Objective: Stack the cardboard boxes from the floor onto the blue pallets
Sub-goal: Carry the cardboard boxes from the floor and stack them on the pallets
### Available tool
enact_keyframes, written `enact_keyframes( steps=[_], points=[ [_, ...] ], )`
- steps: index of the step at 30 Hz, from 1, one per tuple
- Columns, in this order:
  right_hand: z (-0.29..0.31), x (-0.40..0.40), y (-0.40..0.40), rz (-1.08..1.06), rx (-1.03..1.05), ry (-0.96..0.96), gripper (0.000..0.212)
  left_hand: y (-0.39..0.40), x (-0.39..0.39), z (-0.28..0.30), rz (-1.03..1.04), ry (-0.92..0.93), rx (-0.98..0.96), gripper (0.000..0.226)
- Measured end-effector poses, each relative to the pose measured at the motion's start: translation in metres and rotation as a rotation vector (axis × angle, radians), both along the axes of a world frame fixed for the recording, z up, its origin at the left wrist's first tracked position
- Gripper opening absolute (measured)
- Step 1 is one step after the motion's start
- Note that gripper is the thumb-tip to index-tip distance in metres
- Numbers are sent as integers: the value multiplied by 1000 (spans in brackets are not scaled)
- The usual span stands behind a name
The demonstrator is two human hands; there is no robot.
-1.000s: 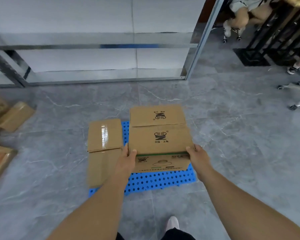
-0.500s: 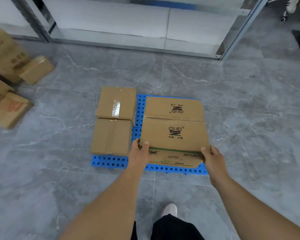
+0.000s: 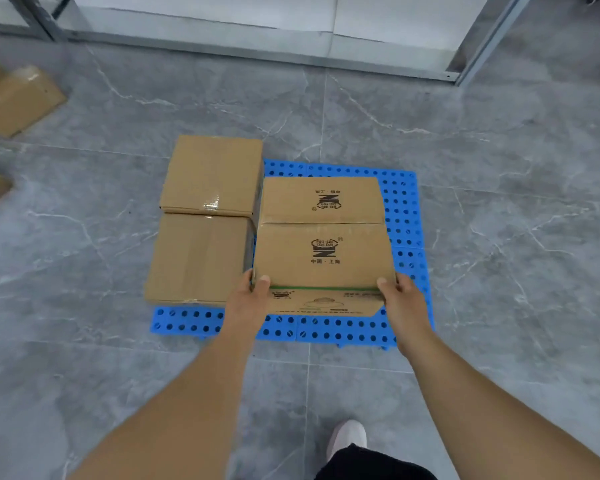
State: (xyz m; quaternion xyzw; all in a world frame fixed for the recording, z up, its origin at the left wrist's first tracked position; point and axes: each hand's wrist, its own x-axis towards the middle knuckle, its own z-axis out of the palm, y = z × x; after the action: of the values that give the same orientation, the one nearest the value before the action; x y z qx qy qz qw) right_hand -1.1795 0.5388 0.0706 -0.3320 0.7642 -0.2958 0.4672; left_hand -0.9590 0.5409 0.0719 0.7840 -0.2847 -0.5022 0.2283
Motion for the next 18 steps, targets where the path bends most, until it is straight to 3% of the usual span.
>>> enact_keyframes(
  steps=[5, 10, 18],
  points=[
    [-83, 10, -1, -1, -6, -9, 25, -1, 8, -81, 38, 6, -39, 45],
    [-150, 10, -8, -27, -51, -22, 28, -2, 3, -147, 140, 72, -156, 21],
    [-213, 19, -8, -27, -35, -79, 34, 8, 7, -203, 236, 86, -170, 44]
  ],
)
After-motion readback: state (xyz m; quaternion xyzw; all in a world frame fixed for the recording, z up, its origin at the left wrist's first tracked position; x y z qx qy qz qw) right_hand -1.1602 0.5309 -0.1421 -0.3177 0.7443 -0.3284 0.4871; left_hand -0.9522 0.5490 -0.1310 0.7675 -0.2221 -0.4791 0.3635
